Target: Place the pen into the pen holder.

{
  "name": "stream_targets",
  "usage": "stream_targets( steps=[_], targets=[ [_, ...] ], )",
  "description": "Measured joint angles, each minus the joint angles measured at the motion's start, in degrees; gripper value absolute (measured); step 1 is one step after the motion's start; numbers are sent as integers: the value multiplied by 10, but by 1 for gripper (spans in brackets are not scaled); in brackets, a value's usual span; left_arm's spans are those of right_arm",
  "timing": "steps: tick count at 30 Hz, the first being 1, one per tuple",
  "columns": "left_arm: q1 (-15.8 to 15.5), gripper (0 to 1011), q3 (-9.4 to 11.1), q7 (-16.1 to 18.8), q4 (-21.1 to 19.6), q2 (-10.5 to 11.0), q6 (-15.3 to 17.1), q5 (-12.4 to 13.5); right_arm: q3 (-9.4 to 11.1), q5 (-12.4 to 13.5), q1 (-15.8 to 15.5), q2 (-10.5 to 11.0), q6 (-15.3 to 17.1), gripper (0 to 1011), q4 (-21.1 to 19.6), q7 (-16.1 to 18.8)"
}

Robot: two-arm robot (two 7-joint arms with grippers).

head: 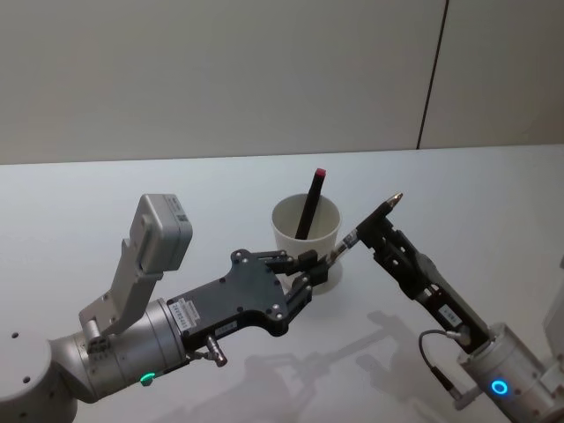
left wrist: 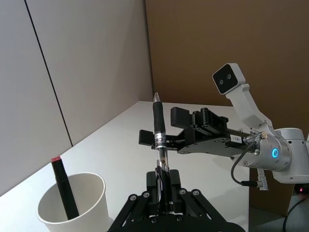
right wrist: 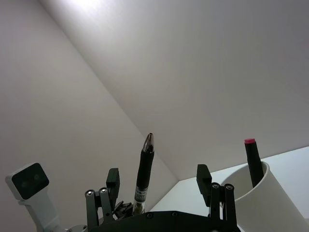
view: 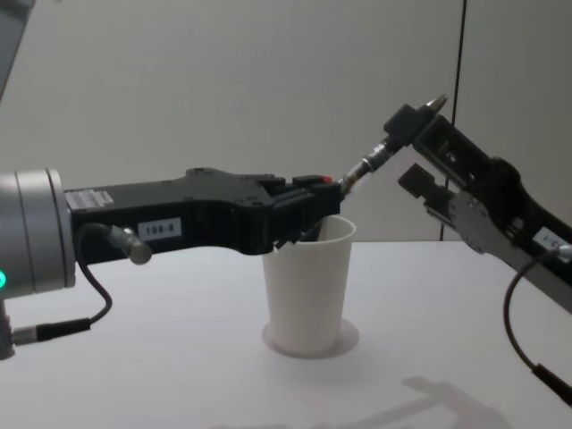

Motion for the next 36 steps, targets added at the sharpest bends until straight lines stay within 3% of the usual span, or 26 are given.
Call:
stream_targets(
  steps=[10,24,36],
  targets=[
    [0,169,0,0,0,0,0,0,-6,6,10,-9,-6,975,11,5],
    [0,169,0,0,0,0,0,0,-12,14,20,-16,-14,576,22,19],
    [0,169,0,0,0,0,0,0,-16,22,25,-20,-24,167,25,37]
  ],
)
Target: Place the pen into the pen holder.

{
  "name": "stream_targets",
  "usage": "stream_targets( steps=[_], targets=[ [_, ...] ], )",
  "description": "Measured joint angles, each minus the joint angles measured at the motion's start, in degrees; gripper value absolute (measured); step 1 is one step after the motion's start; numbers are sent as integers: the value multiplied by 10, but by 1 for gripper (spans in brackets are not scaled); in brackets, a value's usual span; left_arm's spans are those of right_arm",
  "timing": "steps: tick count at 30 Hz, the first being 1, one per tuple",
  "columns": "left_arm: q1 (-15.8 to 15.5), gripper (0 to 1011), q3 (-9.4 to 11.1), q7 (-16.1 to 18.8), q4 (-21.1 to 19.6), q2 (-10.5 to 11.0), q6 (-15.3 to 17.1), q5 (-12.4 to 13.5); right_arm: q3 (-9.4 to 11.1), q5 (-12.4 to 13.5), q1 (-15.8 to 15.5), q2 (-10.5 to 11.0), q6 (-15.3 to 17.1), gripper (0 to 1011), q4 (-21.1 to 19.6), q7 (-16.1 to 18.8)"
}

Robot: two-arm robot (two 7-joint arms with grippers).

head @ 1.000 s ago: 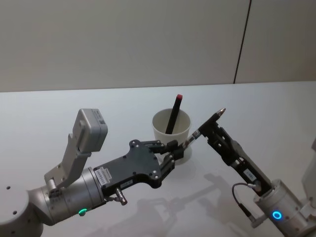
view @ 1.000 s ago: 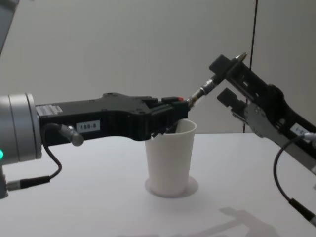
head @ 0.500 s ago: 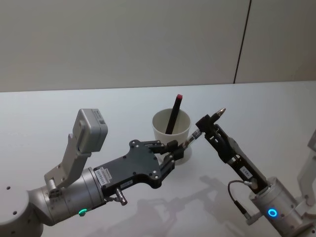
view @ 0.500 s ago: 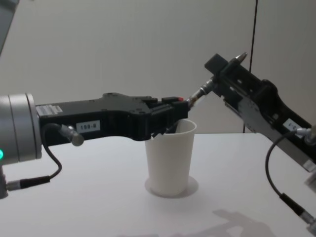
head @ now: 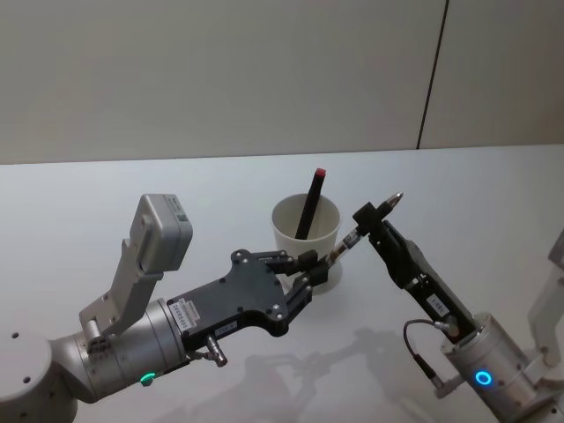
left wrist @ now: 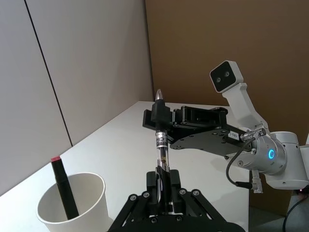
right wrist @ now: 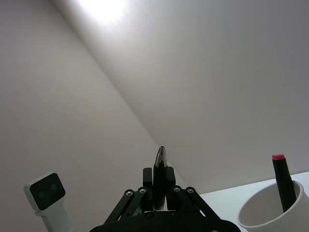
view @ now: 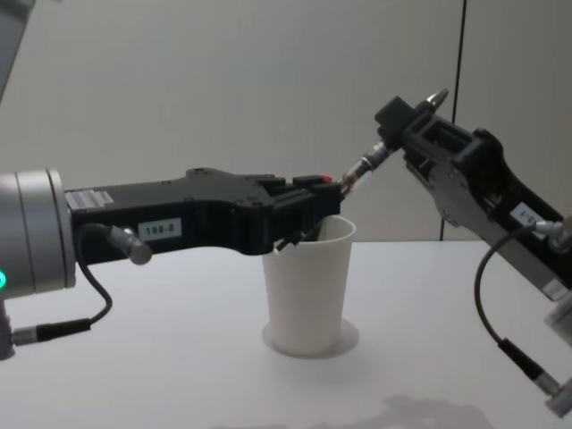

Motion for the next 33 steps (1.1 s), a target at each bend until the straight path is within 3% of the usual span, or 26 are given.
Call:
stream_targets(
  steps=[3,20,33],
  targets=[
    [0,169,0,0,0,0,0,0,-1,1,0,-1,-2,129,0,1],
    [0,190,0,0,0,0,0,0,-4,0,3,-1,-9,128,-1,3],
    [0,602,0,0,0,0,0,0,-6,-6,6,0,-15,128,-2,0]
  ],
)
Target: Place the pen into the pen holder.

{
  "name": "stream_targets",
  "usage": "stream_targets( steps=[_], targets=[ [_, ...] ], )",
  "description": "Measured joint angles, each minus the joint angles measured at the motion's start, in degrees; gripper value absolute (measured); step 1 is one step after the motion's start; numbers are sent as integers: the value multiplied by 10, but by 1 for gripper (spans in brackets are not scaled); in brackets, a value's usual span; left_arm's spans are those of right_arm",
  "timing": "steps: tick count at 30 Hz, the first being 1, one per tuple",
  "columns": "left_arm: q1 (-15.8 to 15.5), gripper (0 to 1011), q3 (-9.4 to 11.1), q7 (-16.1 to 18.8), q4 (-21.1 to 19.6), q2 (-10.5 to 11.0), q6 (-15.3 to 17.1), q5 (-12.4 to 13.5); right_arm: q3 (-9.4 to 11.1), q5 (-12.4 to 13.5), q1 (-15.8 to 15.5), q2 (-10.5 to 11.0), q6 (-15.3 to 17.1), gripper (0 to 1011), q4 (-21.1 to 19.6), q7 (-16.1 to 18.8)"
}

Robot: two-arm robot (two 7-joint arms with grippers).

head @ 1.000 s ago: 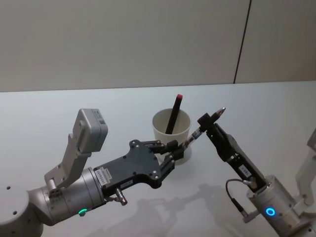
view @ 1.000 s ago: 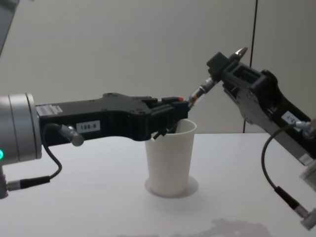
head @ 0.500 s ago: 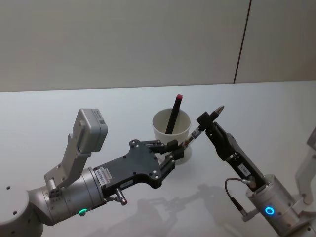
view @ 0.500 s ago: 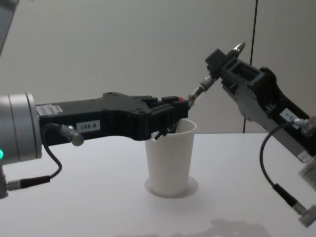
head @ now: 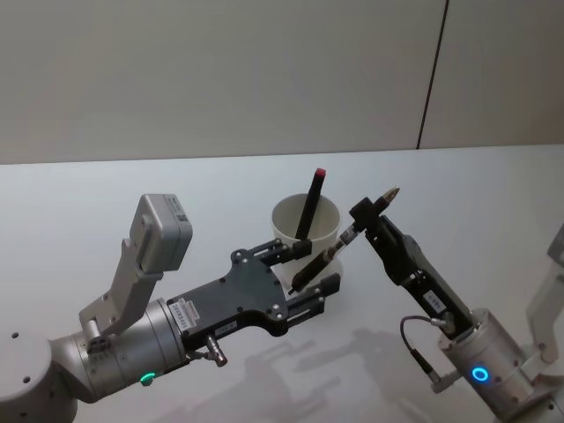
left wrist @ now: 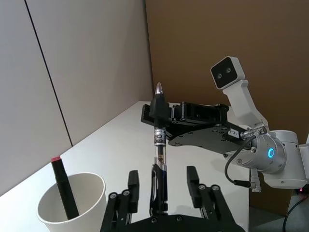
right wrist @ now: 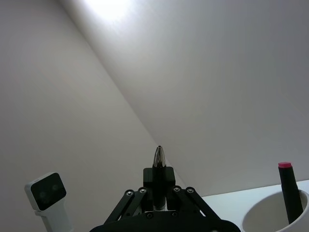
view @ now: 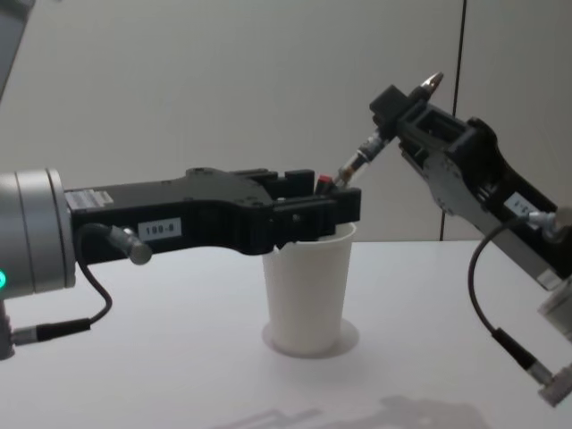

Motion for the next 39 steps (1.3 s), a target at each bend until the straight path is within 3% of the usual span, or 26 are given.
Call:
stream_targets(
  steps=[14,39],
  targets=[
    [0,996,0,0,0,0,0,0,11,-34,2,15,-22,128,-17,-17],
    [0,1000,0,0,0,0,0,0,50,-101,20,57,-54,128,-47,-53]
  ],
)
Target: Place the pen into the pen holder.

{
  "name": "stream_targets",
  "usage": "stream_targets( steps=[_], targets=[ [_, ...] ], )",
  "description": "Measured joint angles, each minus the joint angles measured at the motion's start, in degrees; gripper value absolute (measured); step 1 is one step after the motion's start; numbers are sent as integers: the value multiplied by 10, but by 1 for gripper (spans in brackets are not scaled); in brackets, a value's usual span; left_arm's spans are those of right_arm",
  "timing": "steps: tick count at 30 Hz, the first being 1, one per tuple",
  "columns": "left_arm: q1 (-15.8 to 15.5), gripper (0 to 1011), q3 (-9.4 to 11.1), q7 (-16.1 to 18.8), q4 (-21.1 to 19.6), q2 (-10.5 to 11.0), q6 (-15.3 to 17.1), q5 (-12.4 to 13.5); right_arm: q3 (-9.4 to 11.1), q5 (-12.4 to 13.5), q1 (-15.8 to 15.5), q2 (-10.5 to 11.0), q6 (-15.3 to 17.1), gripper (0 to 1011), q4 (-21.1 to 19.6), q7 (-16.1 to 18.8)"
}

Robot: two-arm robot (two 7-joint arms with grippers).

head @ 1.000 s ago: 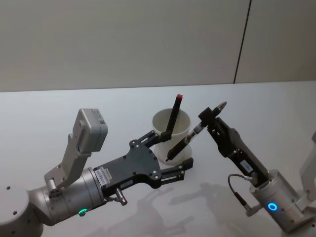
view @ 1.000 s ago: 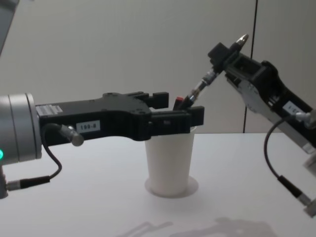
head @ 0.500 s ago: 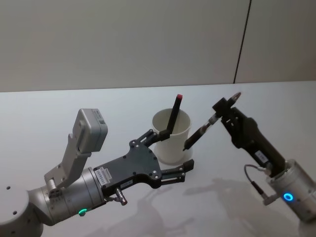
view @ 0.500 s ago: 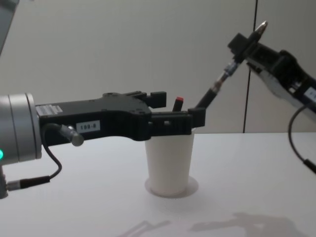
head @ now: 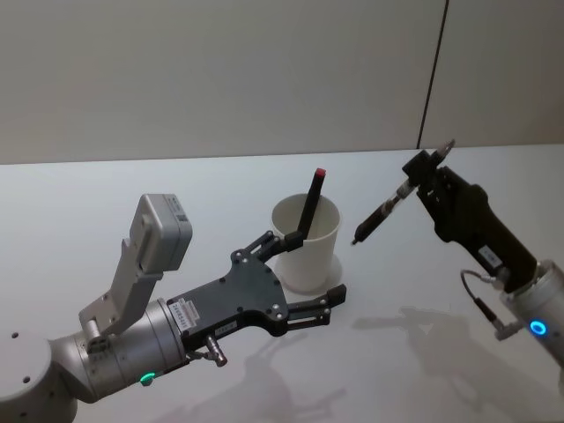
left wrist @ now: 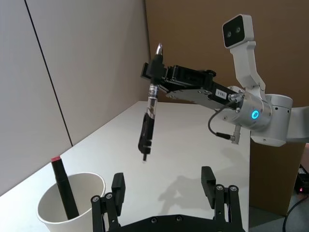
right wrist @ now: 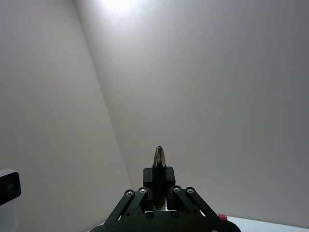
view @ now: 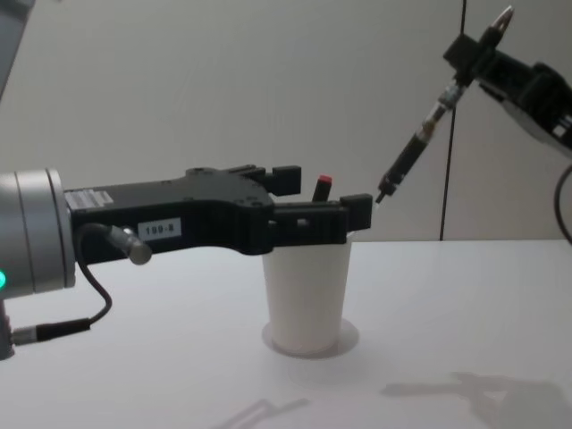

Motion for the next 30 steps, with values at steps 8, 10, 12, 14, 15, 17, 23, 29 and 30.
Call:
stream_targets(
  steps=[8,10,12,14,15,17,23,29,30],
  targets=[
    [0,1000,0,0,0,0,0,0,5,-26,24,1,-4,128,12,-1],
    [0,999,0,0,0,0,0,0,5,-30,29,0,-5,128,15,-1],
    [0,1000,0,0,0,0,0,0,5,-34,35,-1,-5,128,19,-1],
    [0,1000,0,0,0,0,0,0,5,-40,43,-4,-5,128,26,-1],
    [0,1000,0,0,0,0,0,0,5,-45,48,-5,-5,128,31,-1],
    [0,1000,0,0,0,0,0,0,4,-49,52,-7,-6,128,35,-1],
    [0,1000,0,0,0,0,0,0,-1,-67,71,-15,-8,128,56,-1],
    [0,1000,0,0,0,0,0,0,-8,-86,87,-25,-15,128,78,-2],
    [0,1000,0,0,0,0,0,0,-9,-87,88,-26,-16,128,81,-2]
  ],
)
